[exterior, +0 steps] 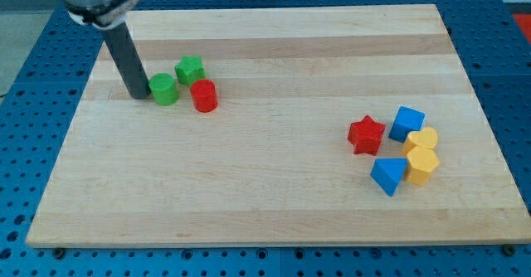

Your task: Move the red circle above the red star

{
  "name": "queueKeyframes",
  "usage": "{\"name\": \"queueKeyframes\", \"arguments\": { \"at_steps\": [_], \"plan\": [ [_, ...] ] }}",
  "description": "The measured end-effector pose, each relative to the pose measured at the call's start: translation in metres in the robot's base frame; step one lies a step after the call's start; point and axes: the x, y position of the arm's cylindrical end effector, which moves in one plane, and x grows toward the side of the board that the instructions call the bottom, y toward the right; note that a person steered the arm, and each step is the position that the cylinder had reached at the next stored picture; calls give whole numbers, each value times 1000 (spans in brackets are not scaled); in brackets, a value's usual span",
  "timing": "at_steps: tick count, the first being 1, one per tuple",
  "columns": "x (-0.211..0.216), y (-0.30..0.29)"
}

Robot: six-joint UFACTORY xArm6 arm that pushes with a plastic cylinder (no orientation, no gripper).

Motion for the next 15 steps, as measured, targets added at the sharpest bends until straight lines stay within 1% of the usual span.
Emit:
{"name": "queueKeyframes", "arguments": {
  "at_steps": [1, 2, 3, 4, 5, 6, 7, 8, 10, 11, 12, 13, 14, 15],
  "plan": [
    [4, 37],
    [-1, 66],
    [5, 102],
    [61, 146],
    [54, 161],
    [10, 128],
    [-10, 141],
    [10, 183],
    [53, 220],
    [59, 226],
    [66, 252],
    [44, 200],
    [40, 216],
    [66, 282]
  ]
}}
